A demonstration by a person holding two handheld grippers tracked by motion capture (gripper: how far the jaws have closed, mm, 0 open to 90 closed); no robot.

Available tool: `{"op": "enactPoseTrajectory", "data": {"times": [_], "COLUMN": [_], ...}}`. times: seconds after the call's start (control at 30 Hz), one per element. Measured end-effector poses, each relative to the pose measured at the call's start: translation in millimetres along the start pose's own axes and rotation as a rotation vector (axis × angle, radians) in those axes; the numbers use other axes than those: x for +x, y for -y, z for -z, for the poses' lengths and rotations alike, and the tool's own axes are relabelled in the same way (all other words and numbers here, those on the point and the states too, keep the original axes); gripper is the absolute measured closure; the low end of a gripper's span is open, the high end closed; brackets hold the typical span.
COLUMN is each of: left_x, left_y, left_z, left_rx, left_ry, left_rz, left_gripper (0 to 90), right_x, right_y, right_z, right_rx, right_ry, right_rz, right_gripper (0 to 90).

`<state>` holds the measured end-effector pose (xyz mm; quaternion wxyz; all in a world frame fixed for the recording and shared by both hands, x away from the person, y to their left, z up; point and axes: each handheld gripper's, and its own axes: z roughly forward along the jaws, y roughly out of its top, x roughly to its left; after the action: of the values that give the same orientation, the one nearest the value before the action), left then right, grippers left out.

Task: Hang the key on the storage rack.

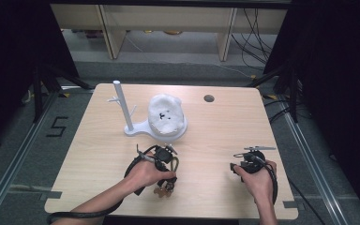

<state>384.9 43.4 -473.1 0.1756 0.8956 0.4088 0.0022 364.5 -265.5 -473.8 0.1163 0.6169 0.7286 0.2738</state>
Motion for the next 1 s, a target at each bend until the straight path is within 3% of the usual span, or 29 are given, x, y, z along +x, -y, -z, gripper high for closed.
{"op": "enactPoseTrajectory", "data": {"times": [0.03, 0.1, 0.13, 0.17, 0.2, 0.27, 0.5, 0.53, 0.63, 0.83, 0.9, 1.0], "left_x": [-2.4, -2.1, -4.8, -3.8, -6.4, -6.8, -10.3, -8.2, -8.7, -7.6, -6.1, -6.1], "left_y": [-0.1, -1.6, -1.3, -2.4, -2.3, -4.1, -4.4, -5.2, -4.5, -1.2, 0.2, 1.2], "left_z": [-0.9, -2.3, -3.3, -4.3, -5.4, -8.0, -11.6, -11.2, -10.8, -8.7, -7.9, -7.6], "left_rx": [0.008, 0.018, 0.023, 0.024, 0.026, 0.032, 0.041, 0.041, 0.041, 0.054, 0.059, 0.054], "left_ry": [0.004, -0.007, -0.005, -0.01, -0.003, -0.006, -0.026, -0.034, -0.044, -0.072, -0.075, -0.072], "left_rz": [0.019, -0.015, 0.009, -0.02, 0.009, -0.026, -0.018, -0.05, -0.057, -0.128, -0.156, -0.167], "left_gripper": [34.8, 35.1, 35.1, 35.4, 35.5, 36.5, 41.3, 42.2, 46.1, 62.4, 65.0, 66.1], "right_x": [-1.7, -1.5, -1.7, -1.3, -1.3, -1.3, -2.2, -2.2, -2.2, -1.6, -1.5, -1.6], "right_y": [-0.4, -0.3, -0.2, -0.1, 0.0, 0.0, 0.2, 0.2, 0.2, 0.3, 0.5, 0.5], "right_z": [0.0, 0.0, -0.8, -0.7, -0.8, -0.7, -0.6, -0.4, -0.5, -0.3, -0.6, -1.2], "right_rx": [-0.003, 0.0, -0.002, 0.003, 0.004, 0.004, -0.002, -0.002, -0.003, -0.006, -0.004, -0.008], "right_ry": [0.001, 0.002, -0.004, -0.003, -0.004, -0.005, -0.004, -0.007, -0.005, -0.007, -0.004, -0.008], "right_rz": [0.019, 0.019, 0.02, 0.017, 0.018, 0.019, 0.022, 0.02, 0.022, 0.019, 0.019, 0.024], "right_gripper": [52.3, 52.3, 52.3, 52.3, 52.3, 52.3, 52.3, 52.3, 52.3, 52.4, 52.5, 52.5]}}
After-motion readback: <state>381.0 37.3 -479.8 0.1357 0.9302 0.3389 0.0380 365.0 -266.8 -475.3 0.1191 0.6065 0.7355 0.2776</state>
